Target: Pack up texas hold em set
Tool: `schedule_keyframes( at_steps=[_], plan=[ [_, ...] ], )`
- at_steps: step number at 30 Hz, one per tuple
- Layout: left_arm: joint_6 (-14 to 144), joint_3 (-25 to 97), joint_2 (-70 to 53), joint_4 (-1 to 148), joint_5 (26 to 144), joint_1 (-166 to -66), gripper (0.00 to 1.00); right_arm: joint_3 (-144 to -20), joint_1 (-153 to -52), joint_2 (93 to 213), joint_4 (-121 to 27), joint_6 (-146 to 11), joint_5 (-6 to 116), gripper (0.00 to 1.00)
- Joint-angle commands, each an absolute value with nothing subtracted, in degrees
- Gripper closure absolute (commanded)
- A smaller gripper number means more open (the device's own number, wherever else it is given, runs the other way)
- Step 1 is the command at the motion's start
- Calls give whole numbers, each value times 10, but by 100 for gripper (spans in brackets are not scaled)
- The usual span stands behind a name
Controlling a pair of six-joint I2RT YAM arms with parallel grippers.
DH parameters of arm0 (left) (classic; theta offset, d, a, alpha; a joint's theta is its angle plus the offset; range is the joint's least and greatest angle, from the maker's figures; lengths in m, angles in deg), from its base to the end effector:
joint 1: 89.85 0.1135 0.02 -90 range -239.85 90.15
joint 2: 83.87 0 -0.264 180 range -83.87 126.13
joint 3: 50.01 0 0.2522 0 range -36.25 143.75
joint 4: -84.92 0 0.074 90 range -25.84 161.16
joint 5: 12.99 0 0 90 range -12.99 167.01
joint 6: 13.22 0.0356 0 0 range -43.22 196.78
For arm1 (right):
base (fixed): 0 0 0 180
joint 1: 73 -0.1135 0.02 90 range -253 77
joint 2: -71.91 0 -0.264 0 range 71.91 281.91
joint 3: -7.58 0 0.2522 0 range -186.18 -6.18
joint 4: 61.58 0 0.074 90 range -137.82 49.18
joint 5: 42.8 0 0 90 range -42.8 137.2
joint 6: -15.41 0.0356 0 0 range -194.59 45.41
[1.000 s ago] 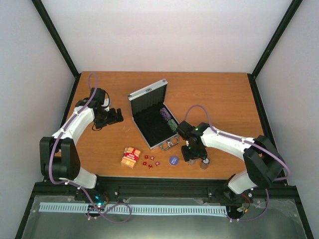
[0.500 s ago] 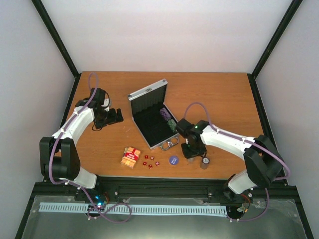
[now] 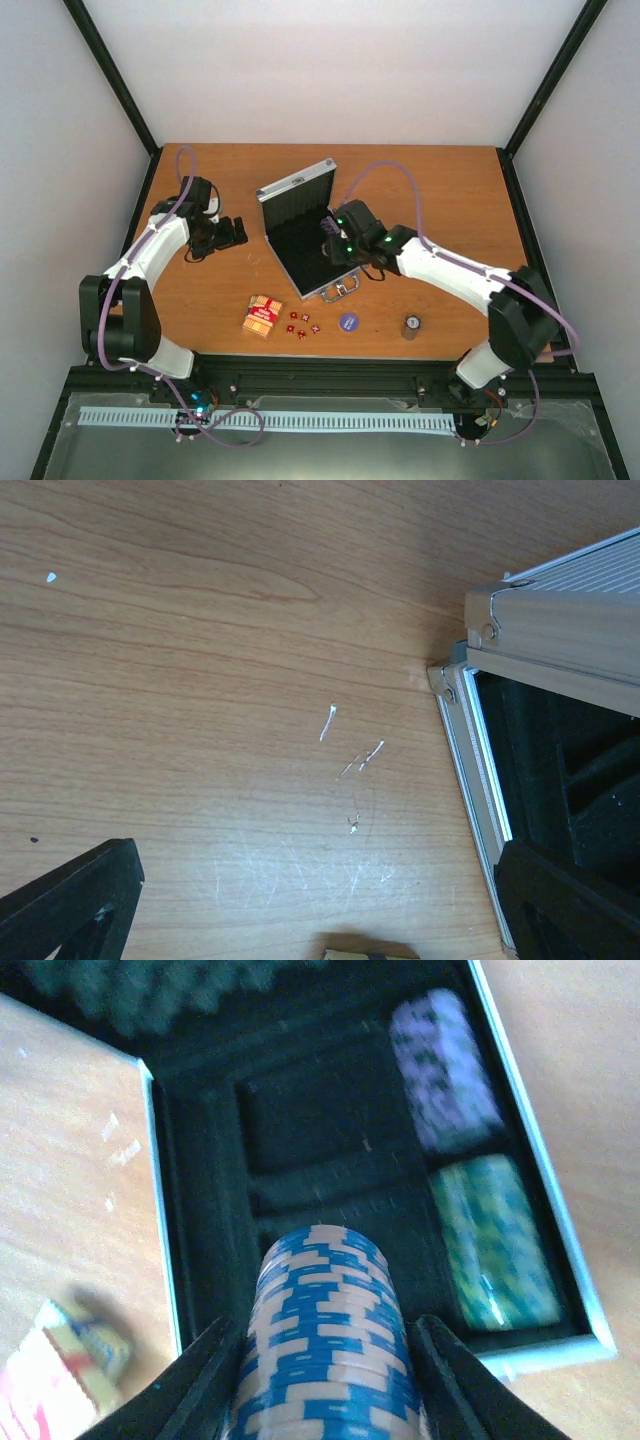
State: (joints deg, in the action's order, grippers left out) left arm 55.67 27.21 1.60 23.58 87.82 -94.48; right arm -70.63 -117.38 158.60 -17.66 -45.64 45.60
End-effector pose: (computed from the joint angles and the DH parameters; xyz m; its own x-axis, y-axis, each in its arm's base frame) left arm 0.2853 -0.0298 0.2384 -0.9235 -0.2801 -0.2620 -0.2017 0.9357 -0.2896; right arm 0.2302 0.2238 0.2530 -0.8280 -0.1333 -0.5446 -0.3270 0.9038 0.2760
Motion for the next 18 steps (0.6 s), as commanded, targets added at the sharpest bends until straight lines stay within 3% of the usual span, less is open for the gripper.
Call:
schedule_keyframes(
  at_steps=[1, 9, 18],
  plan=[
    [547, 276, -1, 245, 887, -948, 0, -711, -1189, 1646, -421, -453, 440, 97],
    [547, 280, 3, 244, 896, -948, 0, -776, -1206, 1782, -530, -429, 444, 97],
    [546, 278, 5, 250, 906, -948, 0, -813, -1218, 1847, -582, -406, 436, 97]
  ],
)
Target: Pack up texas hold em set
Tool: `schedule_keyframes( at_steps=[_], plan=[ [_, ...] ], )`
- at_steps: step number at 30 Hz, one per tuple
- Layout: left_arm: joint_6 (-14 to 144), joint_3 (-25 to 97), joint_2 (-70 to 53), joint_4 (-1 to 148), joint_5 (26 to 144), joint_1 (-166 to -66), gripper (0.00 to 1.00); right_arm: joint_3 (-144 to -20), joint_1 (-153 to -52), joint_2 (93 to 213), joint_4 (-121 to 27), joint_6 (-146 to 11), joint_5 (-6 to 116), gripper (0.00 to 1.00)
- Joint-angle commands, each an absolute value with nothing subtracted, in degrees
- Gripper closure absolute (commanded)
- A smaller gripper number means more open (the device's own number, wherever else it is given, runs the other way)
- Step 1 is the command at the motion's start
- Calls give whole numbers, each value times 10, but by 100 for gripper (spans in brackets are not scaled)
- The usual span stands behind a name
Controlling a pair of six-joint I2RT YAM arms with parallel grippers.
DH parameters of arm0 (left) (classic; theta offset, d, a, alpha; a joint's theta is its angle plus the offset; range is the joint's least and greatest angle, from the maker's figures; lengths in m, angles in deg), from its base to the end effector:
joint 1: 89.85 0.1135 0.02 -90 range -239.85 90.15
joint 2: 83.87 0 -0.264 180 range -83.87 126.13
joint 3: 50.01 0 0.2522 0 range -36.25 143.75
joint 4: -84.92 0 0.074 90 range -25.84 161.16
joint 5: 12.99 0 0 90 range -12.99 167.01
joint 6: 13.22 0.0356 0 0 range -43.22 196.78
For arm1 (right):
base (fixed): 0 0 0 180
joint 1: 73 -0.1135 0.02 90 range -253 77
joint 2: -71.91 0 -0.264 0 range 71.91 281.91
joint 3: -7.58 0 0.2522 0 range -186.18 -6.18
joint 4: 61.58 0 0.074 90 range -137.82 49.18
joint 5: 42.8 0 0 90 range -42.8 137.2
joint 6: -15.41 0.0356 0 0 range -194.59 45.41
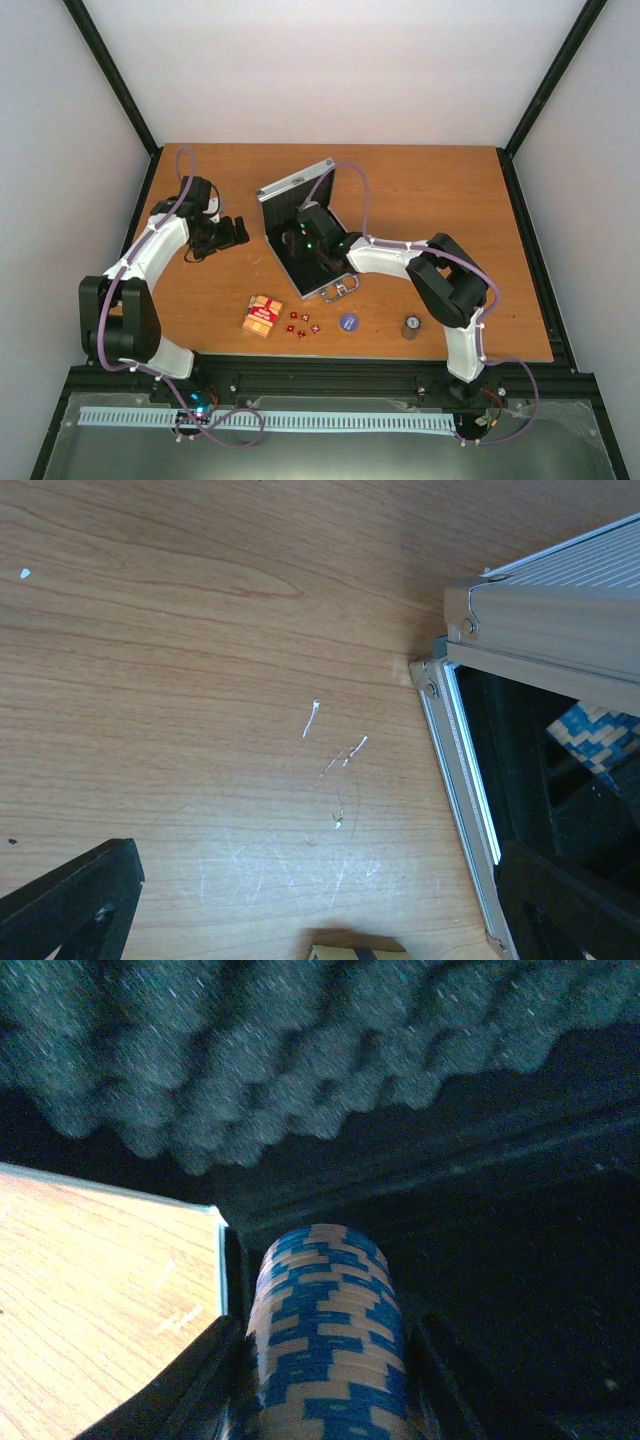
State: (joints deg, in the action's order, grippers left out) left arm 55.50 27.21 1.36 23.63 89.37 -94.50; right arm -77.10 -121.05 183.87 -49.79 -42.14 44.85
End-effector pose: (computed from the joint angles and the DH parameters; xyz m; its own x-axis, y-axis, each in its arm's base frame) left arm 0.2847 -0.0308 0.2397 -0.9249 -0.2805 -0.2567 -0.1943 0.9290 -0.3149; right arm 0.2872 0.3173 0.1737 -0.7428 -0.0245 -0.6690 -0.3831 0.8351 0.3948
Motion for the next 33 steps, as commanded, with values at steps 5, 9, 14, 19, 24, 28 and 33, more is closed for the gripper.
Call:
schedule_keyframes(
  at_steps=[5, 9, 14, 19, 24, 28, 33],
  plan=[
    [546, 269, 7, 253, 906, -948, 0, -833, -1229, 1871, -584, -403, 441, 97],
    [546, 271, 8, 253, 909, -948, 0, -840, -1235, 1892, -581, -388, 445, 97],
    [546, 270, 10, 254, 910, -948, 0, -850, -1243, 1908, -563, -382, 438, 97],
    [546, 273, 9, 253, 912, -948, 0, -858, -1245, 1912, -542, -384, 418, 67],
    [546, 276, 9, 252, 911, -948, 0, -867, -1245, 1911, -523, -391, 413, 47],
    [547, 278, 7, 249, 907, -948, 0, -870, -1246, 1905, -515, -401, 411, 37],
    [548, 279, 4, 246, 907, -948, 0, -867, -1245, 1876, -483, -410, 392, 34]
  ],
)
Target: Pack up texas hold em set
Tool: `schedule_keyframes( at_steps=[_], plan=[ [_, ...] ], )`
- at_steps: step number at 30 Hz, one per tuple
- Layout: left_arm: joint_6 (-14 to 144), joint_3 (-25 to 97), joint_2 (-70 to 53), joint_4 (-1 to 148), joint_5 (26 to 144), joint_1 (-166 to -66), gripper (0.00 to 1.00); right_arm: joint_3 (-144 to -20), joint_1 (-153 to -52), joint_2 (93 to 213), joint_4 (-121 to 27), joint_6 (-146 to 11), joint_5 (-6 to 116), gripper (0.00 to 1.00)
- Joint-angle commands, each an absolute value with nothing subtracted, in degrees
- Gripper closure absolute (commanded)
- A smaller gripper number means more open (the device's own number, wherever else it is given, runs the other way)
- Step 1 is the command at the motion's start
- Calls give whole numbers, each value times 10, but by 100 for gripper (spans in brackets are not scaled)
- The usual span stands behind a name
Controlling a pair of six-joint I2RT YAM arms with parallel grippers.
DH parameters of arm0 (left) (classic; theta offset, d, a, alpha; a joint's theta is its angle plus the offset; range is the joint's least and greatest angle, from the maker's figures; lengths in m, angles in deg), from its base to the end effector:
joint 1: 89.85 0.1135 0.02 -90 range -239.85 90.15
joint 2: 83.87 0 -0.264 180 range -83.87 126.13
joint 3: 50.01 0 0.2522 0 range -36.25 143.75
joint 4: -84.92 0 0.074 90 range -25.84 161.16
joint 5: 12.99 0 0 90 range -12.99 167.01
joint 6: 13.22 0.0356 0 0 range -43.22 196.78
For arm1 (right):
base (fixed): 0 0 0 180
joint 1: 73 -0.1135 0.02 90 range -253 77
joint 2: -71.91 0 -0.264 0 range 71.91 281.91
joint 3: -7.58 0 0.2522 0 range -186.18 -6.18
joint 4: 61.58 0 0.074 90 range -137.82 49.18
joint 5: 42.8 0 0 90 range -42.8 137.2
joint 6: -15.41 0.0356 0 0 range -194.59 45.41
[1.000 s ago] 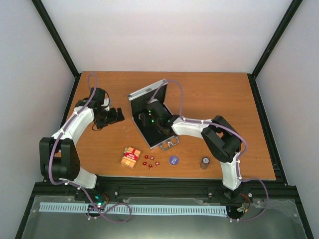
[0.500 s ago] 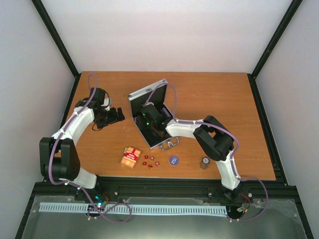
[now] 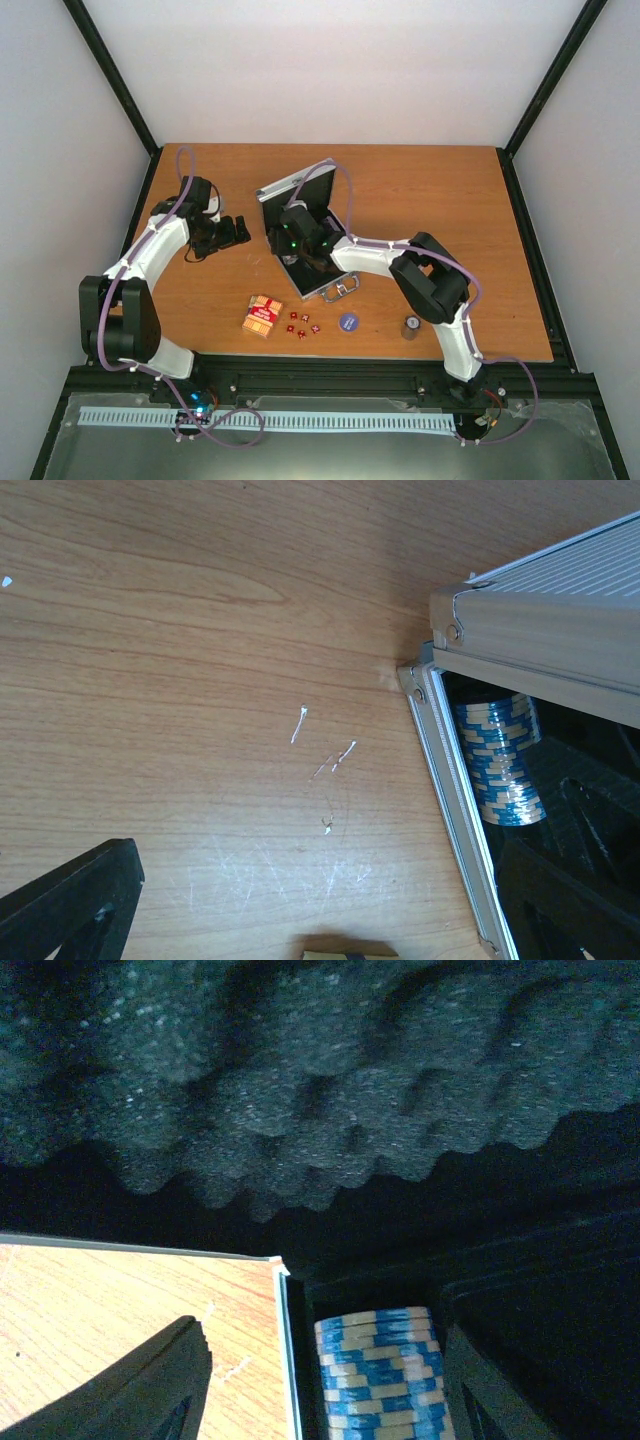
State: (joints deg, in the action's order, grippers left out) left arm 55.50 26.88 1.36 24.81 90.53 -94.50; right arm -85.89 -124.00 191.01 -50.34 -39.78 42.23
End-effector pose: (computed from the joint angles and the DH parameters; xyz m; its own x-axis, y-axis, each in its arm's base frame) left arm 0.2859 -0.0316 0.2390 -0.9235 -0.2789 -0.2634 -0.1832 0.9239 -0.3359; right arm 0.2940 0.3581 0.1694 -0.7271 0.0058 -0.6865 -0.3843 0.8252 0.4140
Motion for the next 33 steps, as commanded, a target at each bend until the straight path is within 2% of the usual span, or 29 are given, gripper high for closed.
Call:
schedule_keyframes(
  at_steps=[1, 9, 13, 18, 25, 33],
  plan=[
    [548, 279, 4, 246, 907, -948, 0, -864, -1246, 1866, -468, -412, 383, 32],
    [549, 285, 8, 238, 906, -948, 0, -841, -1245, 1758, -229, -431, 304, 23],
    [548, 296, 11, 234, 904, -948, 0, -825, -1245, 1720, -28, -408, 265, 20],
    [546, 300, 16, 234, 911, -948, 0, -731, -1241, 1637, 114, -352, 295, 20],
    [544, 286, 17, 241, 915, -948, 0, -607, -1206, 1531, 183, -291, 354, 19],
    [543, 290, 21, 245, 917, -948, 0, -549, -1166, 1507, 180, -294, 385, 16]
  ],
)
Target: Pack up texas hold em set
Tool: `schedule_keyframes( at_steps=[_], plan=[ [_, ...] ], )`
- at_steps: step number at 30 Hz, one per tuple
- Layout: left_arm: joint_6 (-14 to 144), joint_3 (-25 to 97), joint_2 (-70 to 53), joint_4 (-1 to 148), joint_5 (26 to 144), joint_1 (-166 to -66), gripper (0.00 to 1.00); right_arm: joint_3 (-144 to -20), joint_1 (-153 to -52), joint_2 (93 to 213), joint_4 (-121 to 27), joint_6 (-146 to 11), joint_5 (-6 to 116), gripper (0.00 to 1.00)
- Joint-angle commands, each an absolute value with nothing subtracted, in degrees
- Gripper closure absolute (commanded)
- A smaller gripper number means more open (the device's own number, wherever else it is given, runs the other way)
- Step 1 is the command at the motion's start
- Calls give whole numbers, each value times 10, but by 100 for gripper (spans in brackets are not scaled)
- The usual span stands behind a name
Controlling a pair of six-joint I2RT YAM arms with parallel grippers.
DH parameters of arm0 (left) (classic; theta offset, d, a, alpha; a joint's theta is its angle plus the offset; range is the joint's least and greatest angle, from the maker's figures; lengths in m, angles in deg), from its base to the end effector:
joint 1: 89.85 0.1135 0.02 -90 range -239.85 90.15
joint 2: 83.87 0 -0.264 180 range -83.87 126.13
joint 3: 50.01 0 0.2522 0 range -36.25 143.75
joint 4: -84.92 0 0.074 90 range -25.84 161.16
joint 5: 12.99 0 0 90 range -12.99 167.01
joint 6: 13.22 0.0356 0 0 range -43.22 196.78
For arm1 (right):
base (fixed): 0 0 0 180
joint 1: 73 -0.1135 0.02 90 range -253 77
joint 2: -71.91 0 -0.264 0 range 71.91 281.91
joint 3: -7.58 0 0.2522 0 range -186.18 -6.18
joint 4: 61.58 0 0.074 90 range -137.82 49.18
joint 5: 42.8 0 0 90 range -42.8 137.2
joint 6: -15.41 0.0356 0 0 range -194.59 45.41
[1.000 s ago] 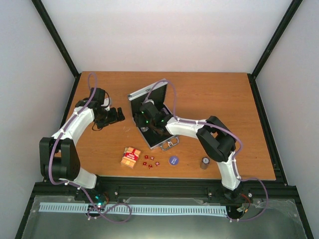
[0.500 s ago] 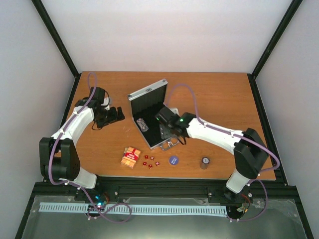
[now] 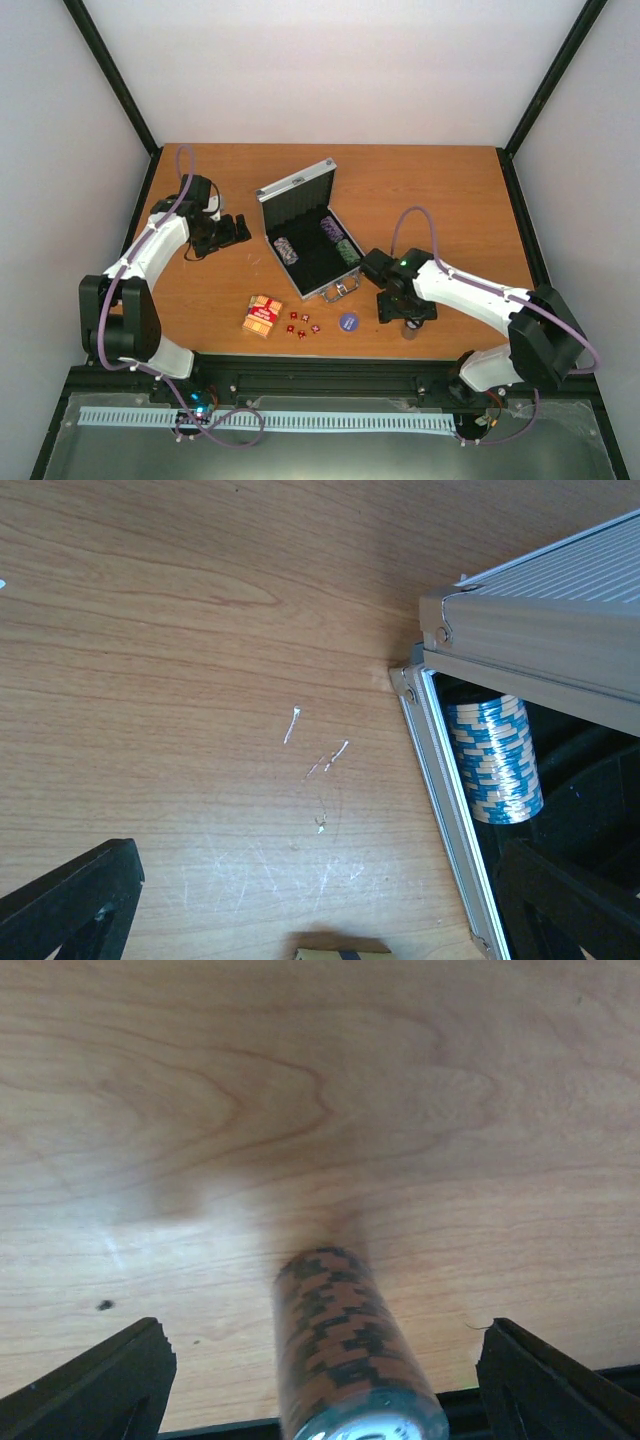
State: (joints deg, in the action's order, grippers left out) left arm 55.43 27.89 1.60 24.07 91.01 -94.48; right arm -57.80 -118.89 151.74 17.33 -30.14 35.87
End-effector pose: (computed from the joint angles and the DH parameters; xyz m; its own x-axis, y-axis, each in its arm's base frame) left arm 0.2874 -0.0319 0.2425 -0.9241 -0.2796 -0.2607 -0.1819 0.9214 -0.3434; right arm 0.1520 0.1468 0.2017 -0.9946 -0.0395 -0.0955 -0.0217 0.9832 -0.1810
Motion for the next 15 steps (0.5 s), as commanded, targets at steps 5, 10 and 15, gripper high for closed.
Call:
schedule_keyframes(
  at_steps=[5, 10, 15],
  plan=[
    [542, 286, 24, 245, 914, -948, 0, -526, -1147, 1504, 160, -313, 415, 19],
    [541, 280, 23, 245, 906, -948, 0, -510, -1136, 1512, 140, -329, 429, 27],
    [539, 278, 23, 244, 905, -948, 0, -502, -1131, 1532, 118, -343, 444, 30]
  ],
)
